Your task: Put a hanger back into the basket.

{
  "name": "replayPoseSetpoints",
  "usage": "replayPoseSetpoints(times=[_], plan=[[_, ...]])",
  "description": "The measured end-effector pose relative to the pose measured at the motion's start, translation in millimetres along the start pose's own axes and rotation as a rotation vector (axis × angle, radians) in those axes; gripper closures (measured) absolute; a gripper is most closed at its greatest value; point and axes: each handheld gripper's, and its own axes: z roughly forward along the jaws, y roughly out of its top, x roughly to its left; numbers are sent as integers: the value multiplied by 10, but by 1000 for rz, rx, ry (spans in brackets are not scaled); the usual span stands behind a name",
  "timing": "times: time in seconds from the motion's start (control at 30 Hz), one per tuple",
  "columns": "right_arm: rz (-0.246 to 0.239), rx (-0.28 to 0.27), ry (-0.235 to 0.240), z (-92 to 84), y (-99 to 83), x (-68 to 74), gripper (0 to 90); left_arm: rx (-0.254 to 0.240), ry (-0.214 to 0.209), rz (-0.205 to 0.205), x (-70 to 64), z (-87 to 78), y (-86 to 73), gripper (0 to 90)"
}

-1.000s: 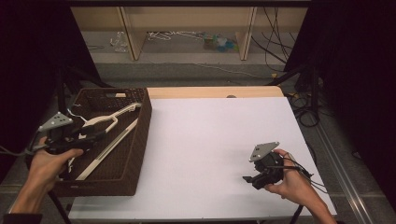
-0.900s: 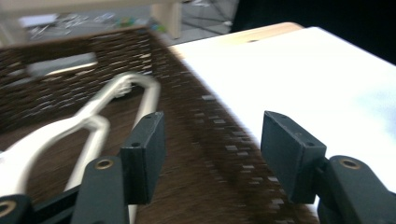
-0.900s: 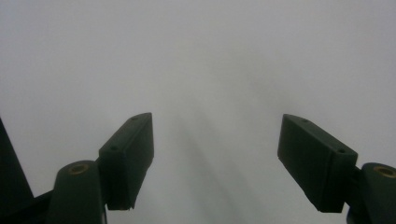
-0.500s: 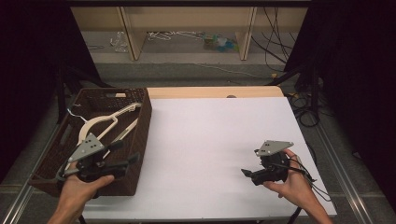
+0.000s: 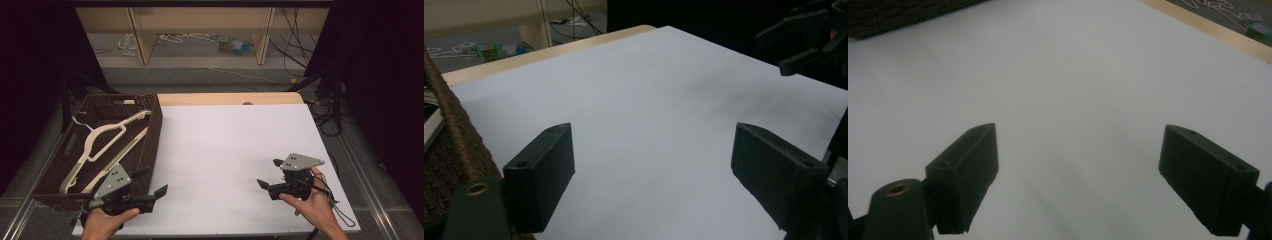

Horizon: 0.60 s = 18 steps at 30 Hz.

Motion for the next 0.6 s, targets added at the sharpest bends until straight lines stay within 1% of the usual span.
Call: replayPoseSetpoints(times=[0.03, 0.07, 0.1, 0.17, 0.2, 0.23, 0.3, 0.33, 0.4, 0.43, 0.47, 0.53, 0.57, 0.6], plan=[[8, 1, 1, -9, -8, 9, 170, -3, 0, 2, -14, 11, -25, 174], [5, -10, -6, -20, -17, 10, 170, -1, 10, 4, -31, 11, -47, 174], [7, -23, -16, -35, -24, 10, 170, -1, 4, 12, -34, 16, -74, 175], [24, -40, -21, -71, -44, 10, 169, -2, -15, 5, -50, 26, -119, 175], [31, -46, -26, -79, -52, 12, 169, -1, -13, 8, -60, 24, -133, 175], [35, -49, -21, -89, -60, 12, 169, -2, -21, 25, -68, 25, -151, 175], [40, -58, -22, -109, -83, 15, 170, -1, -29, 42, -78, 16, -165, 174], [41, -63, -29, -121, -97, 20, 170, -12, -29, 47, -79, 15, -172, 174], [49, -72, -35, -137, -115, 26, 169, -25, -36, 45, -84, 10, -187, 174], [49, -78, -34, -146, -125, 28, 170, -24, -28, 48, -89, -1, -192, 174], [57, -85, -39, -161, -133, 39, 170, -33, -32, 53, -85, 1, -198, 174], [62, -115, -36, -186, -141, 55, 169, -39, -30, 34, -93, -1, -218, 174], [68, -119, -33, -207, -142, 66, 170, -38, -25, 35, -94, -9, -222, 174], [63, -121, -47, -231, -144, 71, 169, -41, -23, 41, -85, -14, -234, 174]])
